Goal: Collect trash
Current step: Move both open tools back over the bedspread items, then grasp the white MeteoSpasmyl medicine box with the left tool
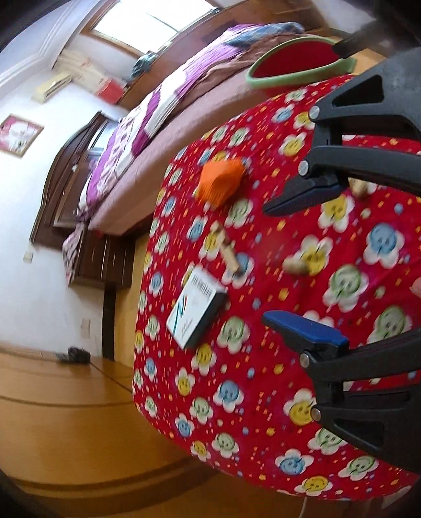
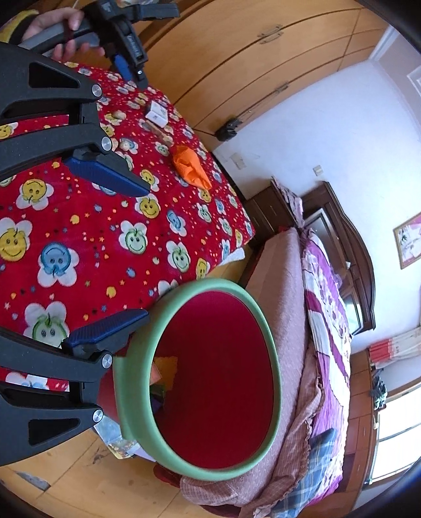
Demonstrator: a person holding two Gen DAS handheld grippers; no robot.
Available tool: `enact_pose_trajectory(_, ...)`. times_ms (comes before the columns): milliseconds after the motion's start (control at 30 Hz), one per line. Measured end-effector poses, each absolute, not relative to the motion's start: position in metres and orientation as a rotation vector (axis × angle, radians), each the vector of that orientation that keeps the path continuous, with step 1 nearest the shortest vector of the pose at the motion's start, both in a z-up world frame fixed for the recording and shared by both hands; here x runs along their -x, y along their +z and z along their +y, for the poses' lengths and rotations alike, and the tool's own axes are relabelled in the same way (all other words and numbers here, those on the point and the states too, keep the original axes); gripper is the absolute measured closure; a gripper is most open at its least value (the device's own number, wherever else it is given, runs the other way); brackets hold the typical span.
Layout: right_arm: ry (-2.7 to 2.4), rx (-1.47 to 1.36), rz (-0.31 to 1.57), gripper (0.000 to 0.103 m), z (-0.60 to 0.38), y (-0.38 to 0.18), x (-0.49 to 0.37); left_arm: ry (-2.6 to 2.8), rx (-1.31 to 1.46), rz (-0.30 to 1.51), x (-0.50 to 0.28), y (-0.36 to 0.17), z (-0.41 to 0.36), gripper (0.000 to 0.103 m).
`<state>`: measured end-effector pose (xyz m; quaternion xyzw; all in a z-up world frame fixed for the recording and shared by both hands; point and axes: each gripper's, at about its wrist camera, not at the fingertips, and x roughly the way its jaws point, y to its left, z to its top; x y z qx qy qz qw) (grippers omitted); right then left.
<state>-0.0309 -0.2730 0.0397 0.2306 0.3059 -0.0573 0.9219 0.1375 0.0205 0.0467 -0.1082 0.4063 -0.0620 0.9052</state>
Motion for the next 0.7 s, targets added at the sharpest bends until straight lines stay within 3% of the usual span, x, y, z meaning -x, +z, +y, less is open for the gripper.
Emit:
enact_pose_trajectory(267, -0.113, -0.45, 0.648, 0.03, -0.267, 0.038, 0.006, -0.061, 0.258, 0.859, -0.176, 0.038, 0.039, 0.042)
enact_pose_trajectory(367, -0.109, -0.451, 0.657, 0.03, -0.266, 0.035, -0.004, -0.044, 0.279, 0.886, -0.193, 0.032, 0.043, 0.034)
enact_pose_trajectory(567, -0.087, -0.432, 0.669, 0.03, -0.263, 0.031, -0.019, -0.011, 0.33, 0.934, -0.218, 0.02, 0.05, 0.033)
enact_pose_trajectory(700, -0.079, -0.434, 0.675, 0.03, -0.264, 0.028, -0.025, 0.018, 0.373, 0.952, -0.232, 0.013, 0.057, 0.025)
